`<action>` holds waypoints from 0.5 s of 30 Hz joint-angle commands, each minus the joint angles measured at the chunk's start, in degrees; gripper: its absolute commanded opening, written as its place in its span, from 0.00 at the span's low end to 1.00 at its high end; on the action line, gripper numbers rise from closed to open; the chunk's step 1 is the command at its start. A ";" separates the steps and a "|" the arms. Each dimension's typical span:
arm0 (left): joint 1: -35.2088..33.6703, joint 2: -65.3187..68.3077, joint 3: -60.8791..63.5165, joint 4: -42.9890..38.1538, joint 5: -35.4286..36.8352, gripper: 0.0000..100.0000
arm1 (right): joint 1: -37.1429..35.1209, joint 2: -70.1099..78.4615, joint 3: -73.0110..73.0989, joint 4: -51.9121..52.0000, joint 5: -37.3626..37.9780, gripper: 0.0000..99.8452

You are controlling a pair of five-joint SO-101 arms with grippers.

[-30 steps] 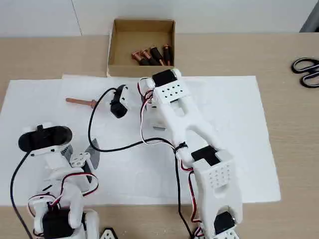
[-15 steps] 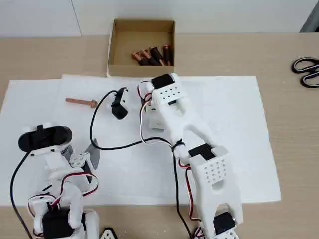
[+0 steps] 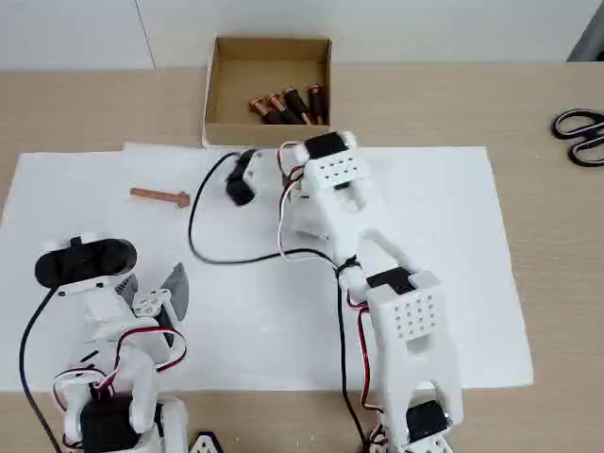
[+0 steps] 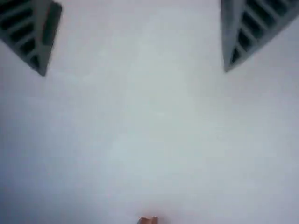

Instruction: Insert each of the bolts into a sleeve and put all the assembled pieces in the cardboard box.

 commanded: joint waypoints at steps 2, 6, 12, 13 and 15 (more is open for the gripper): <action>-0.35 -0.18 -0.22 -1.41 -0.35 0.23 | 3.38 -0.84 -12.13 5.67 -9.23 0.00; -0.35 -0.18 -0.22 -1.49 -0.35 0.23 | 5.41 -0.75 -16.79 8.40 -19.87 0.00; -0.35 -0.18 -0.22 -1.49 -0.44 0.23 | 9.71 -0.22 -14.59 8.48 -36.22 0.00; -0.35 -0.18 -0.22 -1.49 -0.44 0.23 | 9.98 -0.22 -13.71 8.48 -37.54 0.00; -0.35 -0.18 -0.22 -1.49 -0.44 0.23 | 10.24 -0.22 -12.31 8.48 -39.74 0.00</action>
